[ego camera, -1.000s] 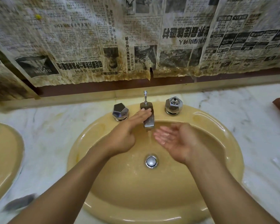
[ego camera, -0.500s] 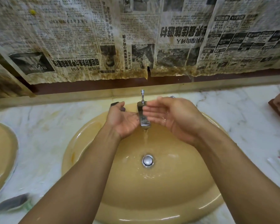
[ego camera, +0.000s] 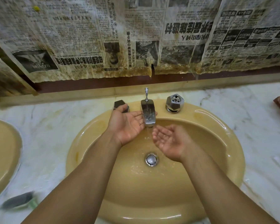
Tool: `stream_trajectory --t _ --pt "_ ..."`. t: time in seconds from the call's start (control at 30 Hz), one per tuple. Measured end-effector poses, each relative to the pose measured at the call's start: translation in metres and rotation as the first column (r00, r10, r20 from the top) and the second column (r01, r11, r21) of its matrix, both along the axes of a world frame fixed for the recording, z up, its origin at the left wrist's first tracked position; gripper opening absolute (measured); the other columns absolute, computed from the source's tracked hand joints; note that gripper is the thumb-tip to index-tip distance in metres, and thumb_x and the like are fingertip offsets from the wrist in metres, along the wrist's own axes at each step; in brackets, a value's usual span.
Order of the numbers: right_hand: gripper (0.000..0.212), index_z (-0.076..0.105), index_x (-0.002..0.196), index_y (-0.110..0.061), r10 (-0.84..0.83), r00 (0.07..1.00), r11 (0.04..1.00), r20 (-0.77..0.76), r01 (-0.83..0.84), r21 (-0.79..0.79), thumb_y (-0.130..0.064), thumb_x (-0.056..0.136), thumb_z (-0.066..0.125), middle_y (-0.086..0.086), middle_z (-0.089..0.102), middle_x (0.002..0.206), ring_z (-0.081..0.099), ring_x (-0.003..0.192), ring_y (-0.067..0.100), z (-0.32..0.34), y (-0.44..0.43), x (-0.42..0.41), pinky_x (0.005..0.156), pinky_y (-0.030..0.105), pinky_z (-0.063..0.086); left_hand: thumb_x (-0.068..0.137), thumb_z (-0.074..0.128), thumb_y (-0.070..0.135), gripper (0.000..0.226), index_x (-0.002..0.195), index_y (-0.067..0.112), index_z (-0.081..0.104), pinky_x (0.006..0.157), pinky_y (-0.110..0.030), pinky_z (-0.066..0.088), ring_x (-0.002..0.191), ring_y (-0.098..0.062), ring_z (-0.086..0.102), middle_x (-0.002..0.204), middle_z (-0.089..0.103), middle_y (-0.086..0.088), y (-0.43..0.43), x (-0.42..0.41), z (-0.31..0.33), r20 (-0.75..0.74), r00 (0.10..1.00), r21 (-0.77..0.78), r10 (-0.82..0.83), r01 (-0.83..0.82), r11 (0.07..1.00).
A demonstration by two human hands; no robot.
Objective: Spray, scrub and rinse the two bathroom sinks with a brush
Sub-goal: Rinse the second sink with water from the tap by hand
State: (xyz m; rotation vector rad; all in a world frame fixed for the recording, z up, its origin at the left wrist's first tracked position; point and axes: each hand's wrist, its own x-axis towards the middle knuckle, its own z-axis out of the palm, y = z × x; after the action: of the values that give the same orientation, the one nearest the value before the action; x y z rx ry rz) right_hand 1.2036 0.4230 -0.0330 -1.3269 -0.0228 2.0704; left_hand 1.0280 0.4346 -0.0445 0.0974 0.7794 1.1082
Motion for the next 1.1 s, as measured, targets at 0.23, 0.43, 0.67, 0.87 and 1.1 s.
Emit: stream_trajectory --t 0.23,0.43,0.67,0.87,1.1 --pt "0.038 0.064 0.114 0.013 0.297 0.908 0.835 0.295 -0.396 0.381 -0.021 0.106 0.048 0.033 0.071 0.109 0.073 0.101 0.042 0.085 0.008 -0.013 0.088 0.045 0.062 0.105 0.024 0.051 0.083 0.116 -0.021 0.064 0.083 -0.048 0.058 0.099 -0.048 0.072 0.104 0.068 -0.038 0.004 0.017 -0.002 0.245 0.968 0.071 -0.054 0.037 0.997" --pt "0.032 0.067 0.104 0.008 0.122 0.833 0.833 0.54 -0.382 0.401 -0.019 0.105 0.049 0.027 0.074 0.102 0.074 0.092 0.041 0.076 0.007 -0.01 0.078 0.04 0.063 0.101 0.025 0.058 0.085 0.13 -0.015 0.057 0.084 -0.042 0.058 0.099 -0.039 0.068 0.119 0.065 -0.033 -0.002 0.016 -0.009 0.136 0.988 0.082 -0.071 0.06 0.995" --pt "0.036 0.063 0.099 0.007 0.036 0.973 0.992 0.23 -0.062 0.108 -0.018 0.107 0.039 0.026 0.07 0.096 0.07 0.085 0.035 0.0 -0.005 0.0 0.076 0.041 0.06 0.103 0.026 0.048 0.08 0.11 -0.02 0.068 0.122 -0.052 0.029 0.136 -0.049 0.049 0.138 0.051 -0.042 -0.008 0.003 0.011 0.015 0.998 -0.01 -0.068 0.068 0.998" --pt "0.037 0.061 0.1 0.009 -0.174 0.963 0.982 -0.207 0.155 -0.104 -0.021 0.109 0.04 0.026 0.073 0.081 0.07 0.081 0.035 -0.024 0.007 -0.021 0.054 0.047 0.062 0.103 0.029 0.035 0.074 0.141 -0.028 0.024 0.117 -0.062 0.03 0.133 -0.061 0.043 0.133 0.046 -0.052 0.018 0.007 0.007 0.196 0.974 -0.062 0.117 -0.107 0.992" --pt "0.044 0.067 0.096 0.013 0.026 0.999 0.991 0.044 -0.032 0.127 -0.017 0.106 0.036 0.024 0.073 0.078 0.073 0.071 0.032 0.031 -0.005 0.009 0.055 0.033 0.062 0.1 0.036 0.035 0.081 0.153 -0.013 -0.001 0.115 -0.071 0.029 0.129 -0.072 0.039 0.139 0.034 -0.056 0.029 0.0 -0.004 0.26 0.941 -0.127 0.216 -0.188 0.974"
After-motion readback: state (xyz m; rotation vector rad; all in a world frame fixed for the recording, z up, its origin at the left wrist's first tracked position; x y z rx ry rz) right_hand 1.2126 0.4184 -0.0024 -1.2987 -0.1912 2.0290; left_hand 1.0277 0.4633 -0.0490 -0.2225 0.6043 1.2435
